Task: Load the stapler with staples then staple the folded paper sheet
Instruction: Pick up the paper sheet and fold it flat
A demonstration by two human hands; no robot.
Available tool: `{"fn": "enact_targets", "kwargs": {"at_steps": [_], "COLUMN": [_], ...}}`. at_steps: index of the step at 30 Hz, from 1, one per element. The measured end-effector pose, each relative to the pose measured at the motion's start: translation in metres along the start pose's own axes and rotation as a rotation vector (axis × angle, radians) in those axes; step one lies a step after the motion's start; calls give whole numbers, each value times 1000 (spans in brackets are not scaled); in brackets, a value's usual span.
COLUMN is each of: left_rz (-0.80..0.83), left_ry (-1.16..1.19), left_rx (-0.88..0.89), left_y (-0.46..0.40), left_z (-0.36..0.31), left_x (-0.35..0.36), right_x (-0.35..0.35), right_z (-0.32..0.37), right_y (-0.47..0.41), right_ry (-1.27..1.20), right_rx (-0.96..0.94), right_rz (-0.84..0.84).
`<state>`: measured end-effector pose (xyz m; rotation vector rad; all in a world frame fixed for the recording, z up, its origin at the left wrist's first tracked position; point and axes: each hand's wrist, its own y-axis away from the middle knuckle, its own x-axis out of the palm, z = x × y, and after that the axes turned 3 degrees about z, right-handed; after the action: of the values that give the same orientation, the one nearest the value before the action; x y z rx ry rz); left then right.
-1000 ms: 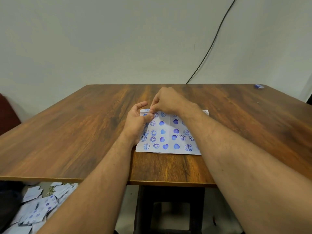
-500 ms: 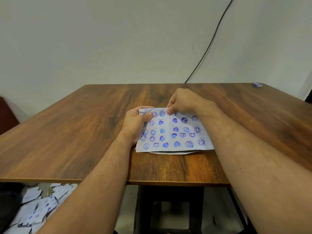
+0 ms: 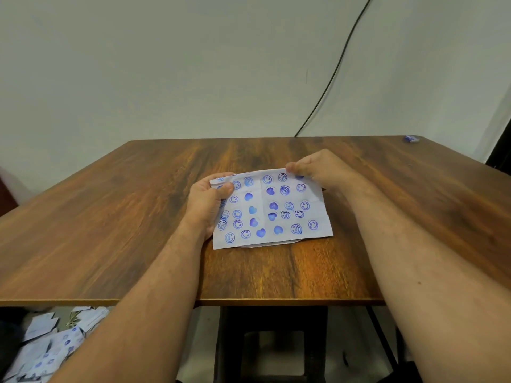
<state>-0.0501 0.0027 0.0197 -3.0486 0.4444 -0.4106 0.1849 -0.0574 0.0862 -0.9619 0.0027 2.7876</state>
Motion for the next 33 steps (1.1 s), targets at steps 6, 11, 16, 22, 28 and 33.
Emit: {"fn": "enact_targets", "kwargs": {"at_steps": [6,11,16,22,28,33], "left_rz": [-3,-26,-39,-19,-89,-57], "left_ry": [7,25,65,67,155,202], "left_rx": [-15,-27,-31,-28,15,27], "left_y": [0,-1,-2,-4,-4,-2], "left_z": [0,-1,-2,0,-1,-3], "left_x": [1,-3,-2,-4,-6,-5], "right_x": [14,19,28,32,36,38], "right_z": [-10,-17,-34,-43,-46,-48], "right_y": [-1,-3,-2,-6,2,3], "right_ry": [-407,-603,-672,-638,-806,-788], "right_rx": [37,69,58,17,2,38], "right_rz": [-110,-248,-231,-351,-103,-41]}}
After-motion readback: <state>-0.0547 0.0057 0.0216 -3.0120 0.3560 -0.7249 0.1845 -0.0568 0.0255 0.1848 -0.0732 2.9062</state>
